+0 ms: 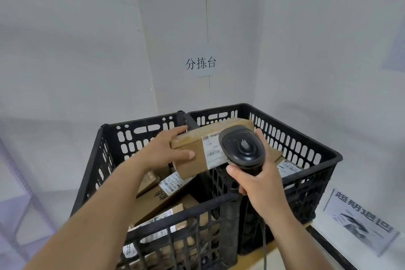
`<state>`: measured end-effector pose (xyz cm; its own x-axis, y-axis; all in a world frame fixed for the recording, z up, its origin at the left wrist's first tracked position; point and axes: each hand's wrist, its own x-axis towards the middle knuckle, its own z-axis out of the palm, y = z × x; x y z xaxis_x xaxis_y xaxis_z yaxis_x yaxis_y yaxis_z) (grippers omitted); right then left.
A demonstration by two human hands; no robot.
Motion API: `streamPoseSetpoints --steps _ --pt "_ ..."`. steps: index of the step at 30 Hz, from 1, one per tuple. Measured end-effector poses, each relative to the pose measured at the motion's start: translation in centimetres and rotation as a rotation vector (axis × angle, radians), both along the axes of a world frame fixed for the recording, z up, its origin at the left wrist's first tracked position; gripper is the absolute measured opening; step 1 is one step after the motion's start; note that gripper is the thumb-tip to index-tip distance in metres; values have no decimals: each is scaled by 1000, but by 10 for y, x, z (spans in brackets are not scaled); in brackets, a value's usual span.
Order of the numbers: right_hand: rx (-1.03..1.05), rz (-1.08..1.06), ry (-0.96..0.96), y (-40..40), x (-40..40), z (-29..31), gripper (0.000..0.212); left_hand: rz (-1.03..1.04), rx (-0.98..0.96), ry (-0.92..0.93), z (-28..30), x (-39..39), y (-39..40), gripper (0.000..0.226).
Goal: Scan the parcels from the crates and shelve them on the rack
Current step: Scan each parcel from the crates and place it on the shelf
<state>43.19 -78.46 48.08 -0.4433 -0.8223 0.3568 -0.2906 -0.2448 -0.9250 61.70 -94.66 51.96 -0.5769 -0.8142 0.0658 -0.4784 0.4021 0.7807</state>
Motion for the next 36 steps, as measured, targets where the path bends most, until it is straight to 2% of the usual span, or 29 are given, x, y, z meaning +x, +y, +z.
streamPoseSetpoints --steps 2,4,6,12,22,25,28,33,36 --pt "5 -6 -14 2 -1 -1 98 -64 -32 -162 4 0 -6 77" --pt "15 11 -21 5 -3 -4 98 -58 -78 -182 7 0 -11 73" --pt "24 47 -47 9 -3 -11 95 -34 -145 -162 10 0 -15 69" --pt "62 122 -78 13 8 -20 96 -11 -127 18 22 3 -24 70" --pt "40 129 -44 15 8 -15 97 29 -138 -6 33 5 -13 64" --pt "25 69 -40 18 8 -13 99 38 -123 14 34 3 -8 62" --pt "-3 17 -30 25 5 -4 103 76 -55 124 32 -4 2 59" --pt "-46 -147 -1 50 -14 15 105 36 135 495 22 -41 50 54" --pt "-58 -275 -17 67 -32 20 107 12 208 630 13 -72 84 50"
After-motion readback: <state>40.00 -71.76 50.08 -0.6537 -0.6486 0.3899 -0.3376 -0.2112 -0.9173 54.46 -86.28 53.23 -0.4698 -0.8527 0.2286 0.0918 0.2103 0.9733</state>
